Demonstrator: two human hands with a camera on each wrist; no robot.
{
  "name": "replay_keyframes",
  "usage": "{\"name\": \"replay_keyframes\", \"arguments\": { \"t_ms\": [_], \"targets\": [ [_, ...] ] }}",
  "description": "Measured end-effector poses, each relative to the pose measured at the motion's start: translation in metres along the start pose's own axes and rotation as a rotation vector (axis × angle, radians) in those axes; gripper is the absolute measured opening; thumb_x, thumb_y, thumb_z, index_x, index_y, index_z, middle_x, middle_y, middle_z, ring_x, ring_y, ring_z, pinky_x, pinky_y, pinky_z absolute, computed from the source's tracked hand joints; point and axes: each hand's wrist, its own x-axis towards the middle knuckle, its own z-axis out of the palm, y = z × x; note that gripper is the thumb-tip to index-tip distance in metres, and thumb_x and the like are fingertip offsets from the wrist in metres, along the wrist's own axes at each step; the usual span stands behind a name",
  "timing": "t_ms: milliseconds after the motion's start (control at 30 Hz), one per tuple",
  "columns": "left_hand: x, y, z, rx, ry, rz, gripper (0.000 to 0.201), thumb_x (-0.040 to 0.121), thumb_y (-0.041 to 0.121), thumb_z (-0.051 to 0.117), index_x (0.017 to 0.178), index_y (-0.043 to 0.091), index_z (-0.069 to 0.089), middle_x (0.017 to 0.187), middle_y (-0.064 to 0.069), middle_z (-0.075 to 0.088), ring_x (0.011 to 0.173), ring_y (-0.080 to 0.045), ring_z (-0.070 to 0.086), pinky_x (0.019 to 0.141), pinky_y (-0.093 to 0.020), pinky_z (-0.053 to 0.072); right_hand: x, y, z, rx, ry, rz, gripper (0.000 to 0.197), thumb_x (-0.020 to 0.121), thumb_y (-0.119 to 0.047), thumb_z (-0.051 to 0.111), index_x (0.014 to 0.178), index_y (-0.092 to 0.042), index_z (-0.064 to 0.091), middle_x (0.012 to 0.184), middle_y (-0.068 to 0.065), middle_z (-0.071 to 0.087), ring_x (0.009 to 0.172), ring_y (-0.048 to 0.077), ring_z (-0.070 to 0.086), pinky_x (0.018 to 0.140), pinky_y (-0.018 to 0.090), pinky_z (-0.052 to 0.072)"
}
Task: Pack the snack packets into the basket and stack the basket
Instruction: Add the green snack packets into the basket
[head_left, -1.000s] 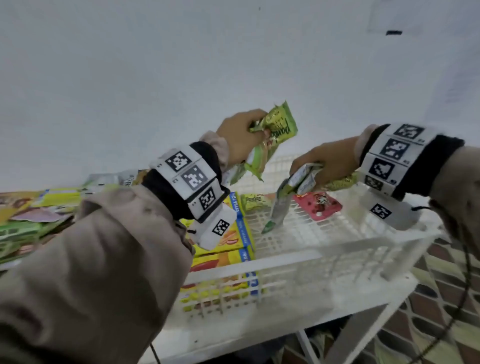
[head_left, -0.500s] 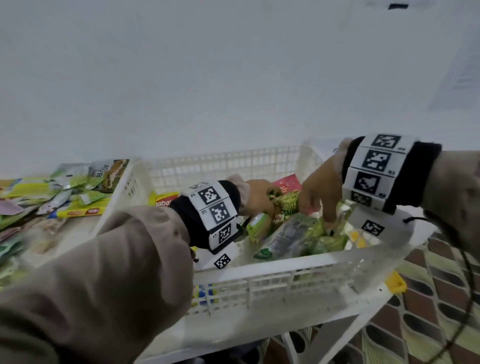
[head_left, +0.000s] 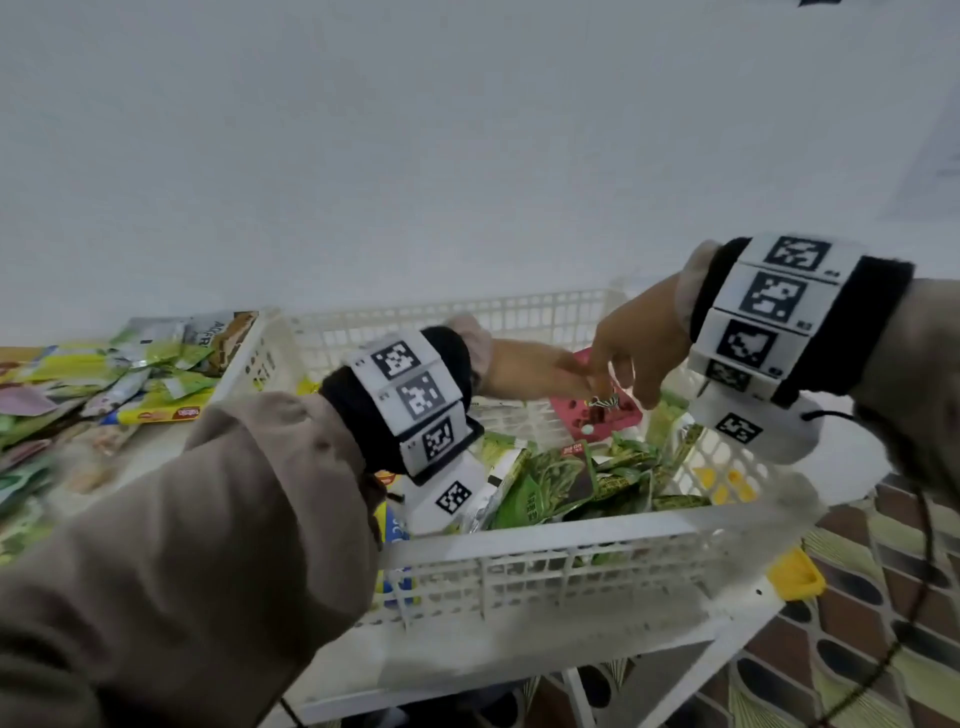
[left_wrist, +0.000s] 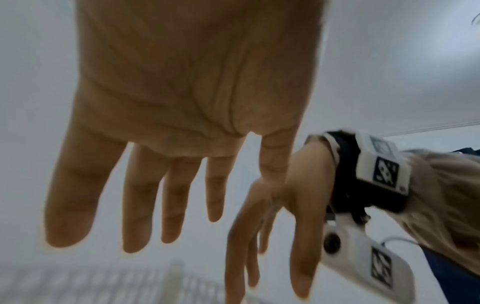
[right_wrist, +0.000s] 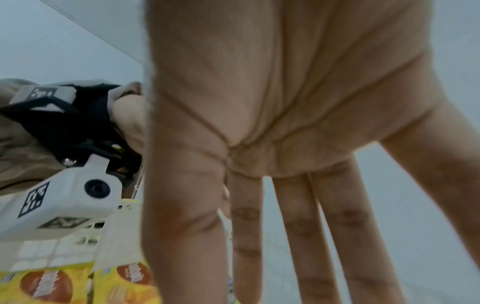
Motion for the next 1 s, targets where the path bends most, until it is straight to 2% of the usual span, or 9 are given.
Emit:
{"name": "replay_keyframes", "arguments": {
  "t_ms": [100,167,267,433,533,600,800,933,1000],
  "targets": [
    [-0.013,-0.009,-0.027,0.018,0.181,-0.006,0.053,0.095,0.043,0.032,0.141,0.016,0.033,0.147,-0.002,0.035,0.135,-0.016,0.032,0.115,-0.034,0.021,-0.002,-0.003,-0.013,0.010,0.083,-0.013,0.044,0.081,-0.019,0.067,0.123,-0.025,0.054,0.117,0.007,0.062,0.099,0.018,0.056,0.085,0.029,0.044],
    [-0.027,-0.021,-0.046,0.032,0.295,-0.045,0.052,0.092,0.046,0.038,0.137,0.020,0.040,0.144,0.001,0.040,0.132,-0.014,0.036,0.113,-0.035,0.024,-0.001,-0.006,-0.023,0.052,0.135,-0.040,0.045,0.081,-0.019,0.068,0.123,-0.023,0.054,0.114,0.009,0.064,0.093,0.018,0.056,0.085,0.030,0.044],
    [-0.058,-0.042,-0.072,0.024,0.433,-0.168,0.049,0.091,0.045,0.044,0.135,0.024,0.044,0.137,0.004,0.045,0.127,-0.014,0.041,0.098,-0.025,0.031,0.002,-0.015,-0.035,0.095,0.265,-0.087,0.042,0.081,-0.022,0.069,0.120,-0.025,0.056,0.112,0.008,0.064,0.091,0.018,0.057,0.083,0.029,0.044],
    [-0.104,-0.101,-0.098,0.076,0.496,-0.449,0.050,0.090,0.044,0.045,0.135,0.021,0.043,0.137,-0.005,0.045,0.124,-0.026,0.043,0.097,-0.037,0.038,0.022,-0.041,-0.042,0.072,0.419,-0.190,0.037,0.084,-0.021,0.066,0.120,-0.025,0.057,0.112,0.002,0.063,0.086,0.013,0.053,0.078,0.025,0.039],
    [-0.116,-0.141,-0.097,0.160,0.459,-0.588,0.053,0.091,0.042,0.045,0.137,0.016,0.040,0.141,-0.010,0.043,0.129,-0.026,0.039,0.107,-0.033,0.026,0.042,-0.060,-0.035,0.003,0.373,-0.226,0.037,0.085,-0.018,0.063,0.121,-0.024,0.057,0.115,0.003,0.062,0.087,0.012,0.051,0.077,0.024,0.038],
    [-0.117,-0.166,-0.087,0.162,0.411,-0.634,0.053,0.091,0.038,0.047,0.137,0.013,0.039,0.141,-0.012,0.042,0.130,-0.025,0.038,0.107,-0.030,0.024,0.055,-0.071,-0.028,-0.039,0.307,-0.245,0.040,0.085,-0.019,0.064,0.124,-0.022,0.055,0.117,0.004,0.061,0.091,0.016,0.054,0.075,0.022,0.037],
    [-0.091,-0.220,-0.058,0.148,0.351,-0.624,0.059,0.092,0.034,0.051,0.143,0.014,0.029,0.152,-0.007,0.023,0.138,-0.023,0.027,0.110,-0.029,0.020,0.074,-0.105,-0.009,-0.099,0.151,-0.334,0.052,0.086,-0.028,0.064,0.134,-0.021,0.045,0.128,0.000,0.048,0.116,0.016,0.047,0.072,0.014,0.027],
    [-0.069,-0.243,-0.048,0.188,0.411,-0.585,0.065,0.089,0.036,0.055,0.145,0.020,0.024,0.152,-0.013,0.019,0.140,-0.027,0.017,0.113,-0.038,0.016,0.083,-0.124,0.006,-0.130,0.010,-0.395,0.064,0.080,-0.038,0.070,0.135,-0.023,0.042,0.136,0.000,0.044,0.126,0.019,0.042,0.092,0.025,0.035],
    [-0.060,-0.253,-0.043,0.224,0.450,-0.616,0.066,0.088,0.037,0.056,0.144,0.025,0.024,0.151,-0.014,0.014,0.140,-0.029,0.017,0.112,-0.043,0.014,0.084,-0.131,0.012,-0.188,-0.042,-0.416,0.068,0.082,-0.044,0.065,0.139,-0.021,0.036,0.142,0.001,0.038,0.131,0.021,0.038,0.102,0.030,0.032]
  ]
}}
